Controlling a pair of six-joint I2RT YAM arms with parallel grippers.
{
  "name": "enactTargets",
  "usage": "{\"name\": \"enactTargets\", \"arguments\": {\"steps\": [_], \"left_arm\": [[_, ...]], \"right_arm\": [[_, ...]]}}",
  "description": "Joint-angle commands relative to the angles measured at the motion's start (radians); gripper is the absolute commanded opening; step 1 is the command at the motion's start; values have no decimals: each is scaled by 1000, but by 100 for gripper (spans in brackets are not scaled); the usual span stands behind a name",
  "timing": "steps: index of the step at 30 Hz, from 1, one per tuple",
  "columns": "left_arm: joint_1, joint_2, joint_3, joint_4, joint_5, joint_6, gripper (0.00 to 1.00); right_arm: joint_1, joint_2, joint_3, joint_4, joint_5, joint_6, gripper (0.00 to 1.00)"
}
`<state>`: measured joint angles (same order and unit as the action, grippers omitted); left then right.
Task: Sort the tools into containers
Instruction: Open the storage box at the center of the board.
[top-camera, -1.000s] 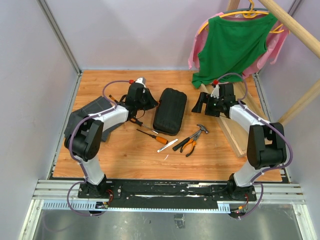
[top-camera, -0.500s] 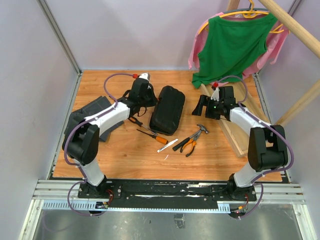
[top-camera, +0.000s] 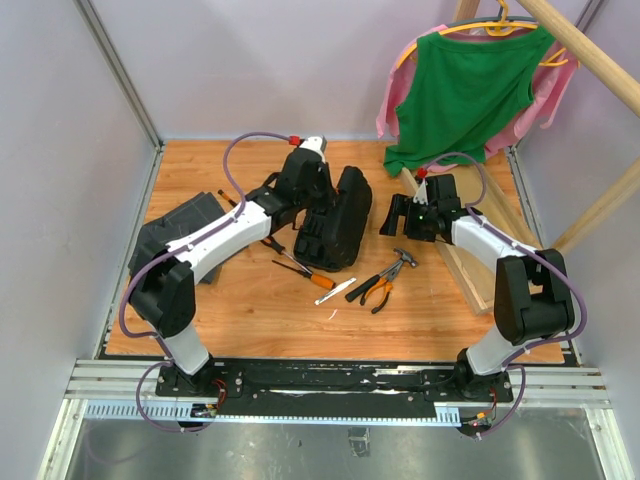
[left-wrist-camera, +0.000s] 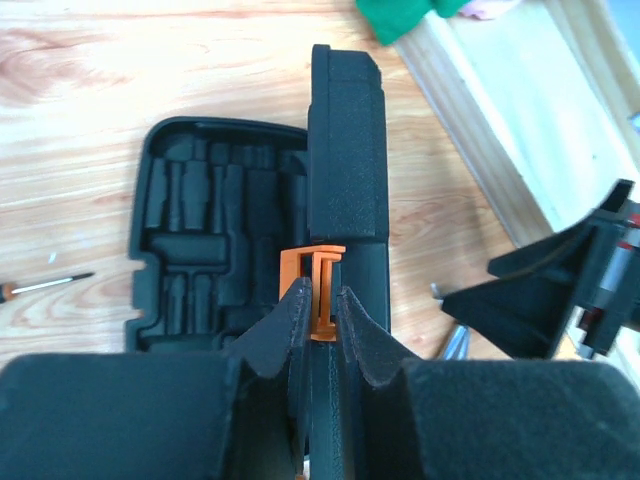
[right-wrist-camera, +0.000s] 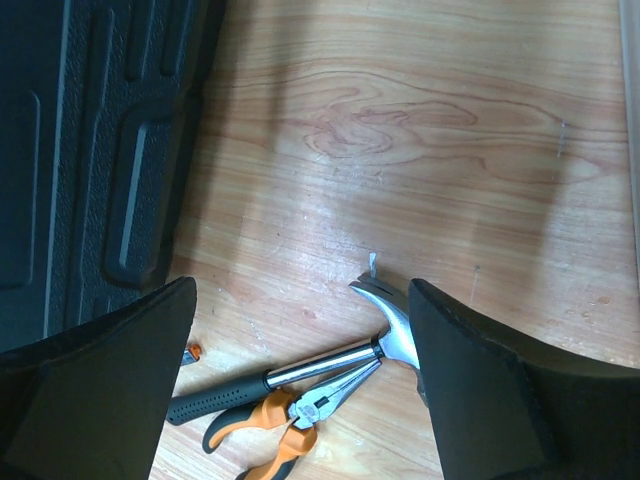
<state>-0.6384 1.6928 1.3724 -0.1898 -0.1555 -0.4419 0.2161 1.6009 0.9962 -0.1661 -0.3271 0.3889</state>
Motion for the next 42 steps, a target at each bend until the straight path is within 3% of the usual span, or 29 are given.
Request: {"name": "enactTargets", "arguments": {"steps": [1,14,17,28,36,42], "left_arm": [[-51,-25,56,6,4,-15,0],[-182,46,115,33,21,-70,4],[-205,62,115,52,48,-84,11],[-228,51,76,134,146,-87,53],[-222,-29,12,110,58,-39,59],[-122,-187,-187,103,24,-67,59]], "right_arm": [[11,-11,-7,-13,41,20,87],[-22,-16,-54,-9,110,74,89],[-47,-36,-97,7,103,93,90],[-75,-79,-134,31,74,108,90],[-77,-99,-128,5,78,94,90],[-81,-116,-122,-15,96,106,91]]}}
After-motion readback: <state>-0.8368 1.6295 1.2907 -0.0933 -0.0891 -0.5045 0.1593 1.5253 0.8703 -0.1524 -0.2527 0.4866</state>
